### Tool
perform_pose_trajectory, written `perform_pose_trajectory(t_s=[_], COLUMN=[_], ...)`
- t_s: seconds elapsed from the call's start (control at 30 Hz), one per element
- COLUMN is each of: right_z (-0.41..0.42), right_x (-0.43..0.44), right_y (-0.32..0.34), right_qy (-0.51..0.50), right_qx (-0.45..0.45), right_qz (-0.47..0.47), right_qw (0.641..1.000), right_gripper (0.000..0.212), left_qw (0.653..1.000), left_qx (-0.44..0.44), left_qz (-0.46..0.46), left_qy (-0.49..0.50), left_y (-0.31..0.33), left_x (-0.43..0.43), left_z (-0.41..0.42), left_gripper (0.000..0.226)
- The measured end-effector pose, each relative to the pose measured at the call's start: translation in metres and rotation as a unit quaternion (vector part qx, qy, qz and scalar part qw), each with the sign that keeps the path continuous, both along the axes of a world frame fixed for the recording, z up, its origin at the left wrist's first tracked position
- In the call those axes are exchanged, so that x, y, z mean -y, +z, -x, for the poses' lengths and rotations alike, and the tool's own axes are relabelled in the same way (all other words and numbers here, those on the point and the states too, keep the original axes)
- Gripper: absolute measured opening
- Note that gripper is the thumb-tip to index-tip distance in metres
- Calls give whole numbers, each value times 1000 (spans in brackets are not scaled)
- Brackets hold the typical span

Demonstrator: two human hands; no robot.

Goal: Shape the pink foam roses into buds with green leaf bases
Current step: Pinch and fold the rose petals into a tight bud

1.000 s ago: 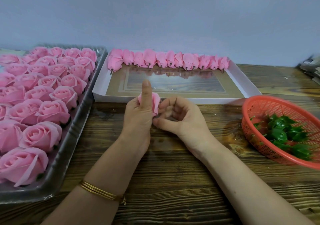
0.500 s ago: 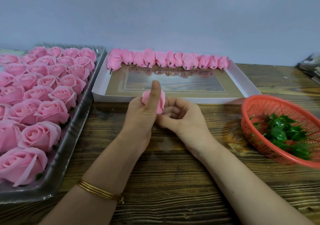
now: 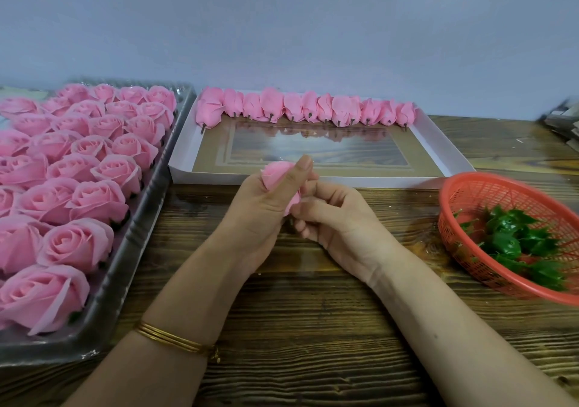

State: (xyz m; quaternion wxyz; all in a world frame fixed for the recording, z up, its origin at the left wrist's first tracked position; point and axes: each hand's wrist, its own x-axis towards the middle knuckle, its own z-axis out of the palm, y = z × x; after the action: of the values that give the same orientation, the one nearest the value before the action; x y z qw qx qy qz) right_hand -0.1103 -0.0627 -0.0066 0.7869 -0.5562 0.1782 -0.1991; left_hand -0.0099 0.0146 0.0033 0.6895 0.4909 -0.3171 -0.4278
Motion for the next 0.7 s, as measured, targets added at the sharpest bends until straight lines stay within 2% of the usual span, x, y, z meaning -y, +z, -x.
perform_pose_trajectory(t_s=[0.2, 0.27, 0.4, 0.5, 0.63, 0.7], right_z=[-2, -1, 1, 1, 1, 0], right_x=[0, 2, 6, 7, 6, 7], right_y=[-5, -5, -4, -1, 4, 5], right_qy=[-32, -33, 0, 0, -36, -74], right_qx=[-16, -23, -28, -31, -7, -6], right_qz=[50, 53, 19, -19, -64, -65], right_qw=[998, 998, 999, 999, 997, 995], right_gripper=[20, 22, 18, 15, 29, 37], left_qw=[1000, 1000, 1000, 999, 980, 957], left_qx=[-3, 0, 21, 38, 159, 236], left_qz=[-13, -13, -9, -8, -6, -22], left_qy=[18, 10, -11, 9, 122, 166], left_y=[-4, -5, -2, -2, -9, -11], left_x=[2, 1, -2, -1, 1, 3], left_z=[2, 1, 0, 2, 4, 4], left_gripper=[29, 38, 36, 33, 13, 20])
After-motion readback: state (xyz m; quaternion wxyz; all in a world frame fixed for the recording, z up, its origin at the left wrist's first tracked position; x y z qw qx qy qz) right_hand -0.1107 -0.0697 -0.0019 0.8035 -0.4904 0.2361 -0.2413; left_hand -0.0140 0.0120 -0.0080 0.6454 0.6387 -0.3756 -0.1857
